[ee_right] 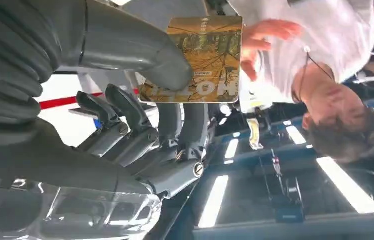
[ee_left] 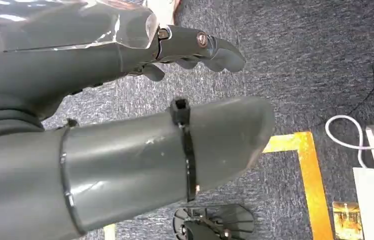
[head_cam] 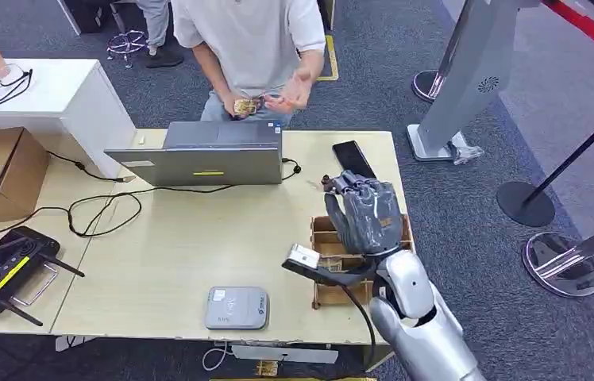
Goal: Pass the card to the sensor for recognition and then transmit it.
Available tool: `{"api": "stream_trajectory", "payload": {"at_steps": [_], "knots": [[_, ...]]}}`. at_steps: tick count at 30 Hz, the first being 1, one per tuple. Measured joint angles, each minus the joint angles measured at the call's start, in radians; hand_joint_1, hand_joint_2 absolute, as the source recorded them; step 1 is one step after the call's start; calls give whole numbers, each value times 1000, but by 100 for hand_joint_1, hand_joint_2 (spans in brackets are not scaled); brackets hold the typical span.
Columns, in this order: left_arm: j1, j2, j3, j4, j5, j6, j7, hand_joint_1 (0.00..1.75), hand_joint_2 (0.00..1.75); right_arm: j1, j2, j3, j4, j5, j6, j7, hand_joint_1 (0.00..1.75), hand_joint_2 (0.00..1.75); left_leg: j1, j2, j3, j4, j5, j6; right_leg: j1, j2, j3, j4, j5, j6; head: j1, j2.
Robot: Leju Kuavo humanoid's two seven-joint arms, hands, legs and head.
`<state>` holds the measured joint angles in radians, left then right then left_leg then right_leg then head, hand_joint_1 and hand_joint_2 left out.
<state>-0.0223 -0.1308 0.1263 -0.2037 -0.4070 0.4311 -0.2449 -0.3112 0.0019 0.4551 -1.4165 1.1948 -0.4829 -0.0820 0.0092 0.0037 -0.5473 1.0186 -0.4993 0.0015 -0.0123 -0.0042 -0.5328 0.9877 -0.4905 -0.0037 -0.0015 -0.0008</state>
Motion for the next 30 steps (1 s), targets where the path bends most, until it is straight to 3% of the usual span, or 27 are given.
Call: {"api": "stream_trajectory", "payload": {"at_steps": [12, 18, 30], "knots": [[-1, 1, 0, 0, -24, -10, 17, 0, 0, -111, 51, 11, 119, -36, -30, -30, 175, 175, 0, 0, 0, 0, 1, 0, 0, 0, 0, 0, 0, 0, 0, 0], [-38, -5, 0, 0, -36, -32, 151, 0, 0, -189, 108, 41, 218, -49, -31, -43, 175, 175, 0, 0, 0, 0, 2, 0, 0, 0, -1, 1, 1, -1, 0, 0], [-68, -5, -2, 0, -53, -38, 171, 0, 0, -319, 196, 55, 418, -54, -84, -31, 175, 175, 0, -1, 0, 0, 3, 0, 0, -1, -1, 2, 1, -2, 0, 0]]}}
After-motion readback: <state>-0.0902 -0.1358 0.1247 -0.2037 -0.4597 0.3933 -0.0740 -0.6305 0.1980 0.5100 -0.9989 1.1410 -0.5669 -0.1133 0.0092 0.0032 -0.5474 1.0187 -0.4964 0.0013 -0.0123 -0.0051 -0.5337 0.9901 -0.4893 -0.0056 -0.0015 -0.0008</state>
